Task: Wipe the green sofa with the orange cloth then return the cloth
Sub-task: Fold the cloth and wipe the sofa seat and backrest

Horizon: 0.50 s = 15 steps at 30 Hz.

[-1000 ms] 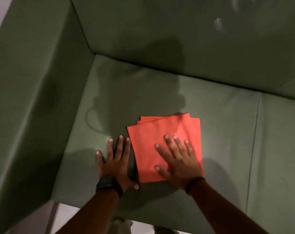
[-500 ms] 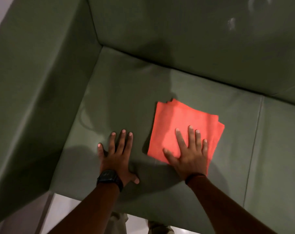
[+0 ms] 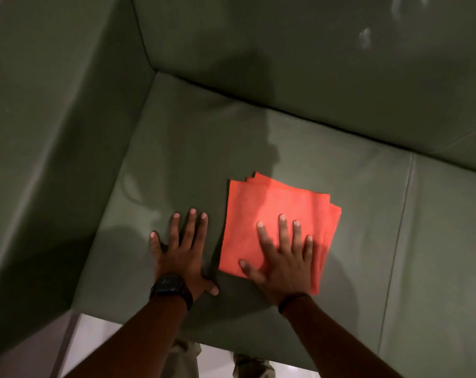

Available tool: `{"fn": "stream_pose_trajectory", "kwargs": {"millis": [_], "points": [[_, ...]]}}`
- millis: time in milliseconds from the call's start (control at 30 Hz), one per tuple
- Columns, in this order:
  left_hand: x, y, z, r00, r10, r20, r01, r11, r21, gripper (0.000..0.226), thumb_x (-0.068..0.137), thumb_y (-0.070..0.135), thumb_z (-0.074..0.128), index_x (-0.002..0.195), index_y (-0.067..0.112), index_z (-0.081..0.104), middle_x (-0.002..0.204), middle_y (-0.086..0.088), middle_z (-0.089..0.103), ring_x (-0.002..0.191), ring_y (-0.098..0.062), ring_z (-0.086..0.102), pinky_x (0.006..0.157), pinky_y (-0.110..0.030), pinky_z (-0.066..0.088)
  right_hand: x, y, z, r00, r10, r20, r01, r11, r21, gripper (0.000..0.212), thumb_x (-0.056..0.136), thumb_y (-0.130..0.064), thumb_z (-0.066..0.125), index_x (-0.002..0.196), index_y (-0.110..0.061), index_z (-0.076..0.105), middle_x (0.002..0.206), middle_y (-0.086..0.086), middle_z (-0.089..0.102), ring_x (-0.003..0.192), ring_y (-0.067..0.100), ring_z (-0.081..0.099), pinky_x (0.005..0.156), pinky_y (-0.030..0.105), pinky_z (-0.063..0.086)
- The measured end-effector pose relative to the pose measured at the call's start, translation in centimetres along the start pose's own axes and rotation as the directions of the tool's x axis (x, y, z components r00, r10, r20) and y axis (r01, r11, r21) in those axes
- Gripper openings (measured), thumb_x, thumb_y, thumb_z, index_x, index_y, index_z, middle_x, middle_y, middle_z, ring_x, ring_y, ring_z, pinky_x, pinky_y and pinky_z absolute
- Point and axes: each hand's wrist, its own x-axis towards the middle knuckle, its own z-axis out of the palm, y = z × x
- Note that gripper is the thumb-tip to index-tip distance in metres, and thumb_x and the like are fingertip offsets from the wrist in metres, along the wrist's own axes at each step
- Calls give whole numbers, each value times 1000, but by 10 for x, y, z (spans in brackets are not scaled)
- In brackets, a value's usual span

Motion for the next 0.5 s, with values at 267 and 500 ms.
{"fn": "stream_pose_trajectory", "kwargs": {"millis": [267,500], "points": [[-5,2,-2,1000,-6,-31,7,1000,25,138,44,67,66,138,27,-27,154,4,-16,138,-26,-23,104,-68,6,-27,9,0,960,-248,131,261,961,-90,78,78,-80,33,144,-44,16,155,4,18,140,32,17,109,57,12],[-44,25,-25,995,-33,-95,16,985,-170,118,23,38,87,130,9,48,130,-16,56,111,-44,56,73,-66,49,28,-37,-67,931,-350,100,364,904,-226,97,43,-45,87,131,-42,46,134,9,56,120,34,53,88,55,50]]}}
